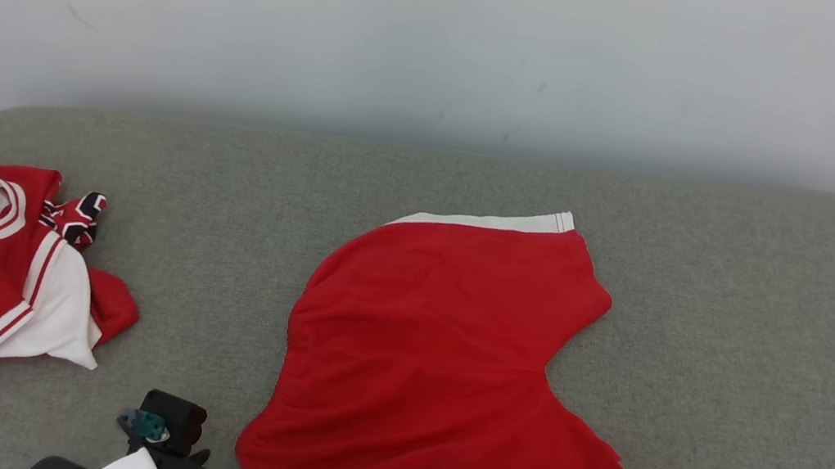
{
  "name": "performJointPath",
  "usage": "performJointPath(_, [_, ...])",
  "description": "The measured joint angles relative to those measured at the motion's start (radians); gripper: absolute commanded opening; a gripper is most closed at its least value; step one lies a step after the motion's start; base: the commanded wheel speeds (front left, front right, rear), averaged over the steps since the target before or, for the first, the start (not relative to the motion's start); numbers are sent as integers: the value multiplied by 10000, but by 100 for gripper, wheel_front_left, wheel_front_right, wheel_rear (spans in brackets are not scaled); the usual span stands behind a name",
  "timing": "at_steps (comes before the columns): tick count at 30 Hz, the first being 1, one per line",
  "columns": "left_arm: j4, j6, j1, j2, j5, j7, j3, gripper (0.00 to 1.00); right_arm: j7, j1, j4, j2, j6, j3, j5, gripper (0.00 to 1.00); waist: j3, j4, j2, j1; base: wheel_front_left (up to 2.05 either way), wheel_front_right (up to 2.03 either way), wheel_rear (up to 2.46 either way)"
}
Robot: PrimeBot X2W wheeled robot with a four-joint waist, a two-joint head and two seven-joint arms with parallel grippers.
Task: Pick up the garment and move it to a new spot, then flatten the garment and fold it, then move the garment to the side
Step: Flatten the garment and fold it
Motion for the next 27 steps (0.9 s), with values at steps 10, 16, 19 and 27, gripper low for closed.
performJointPath(10, [533, -173, -502, -207, -100, 522, -54, 100, 867, 3, -322, 69, -205, -309, -8, 100, 502, -238, 0, 0, 0, 0, 0])
performJointPath(16, [800, -234, -630, -226, -132, 708, -58, 100, 1099, -2, -320, 180, -236, -416, -8, 100, 622, -196, 0, 0, 0, 0, 0])
performJointPath(19, [842, -257, -630, -240, -178, 717, -71, 100, 1225, -6, -284, 232, -242, -447, -6, 100, 682, -144, 0, 0, 0, 0, 0])
performJointPath(27, [614, -347, -533, -134, -301, 700, 13, 100, 1398, -16, -242, 286, -295, -581, -2, 100, 774, 96, 0, 0, 0, 0, 0])
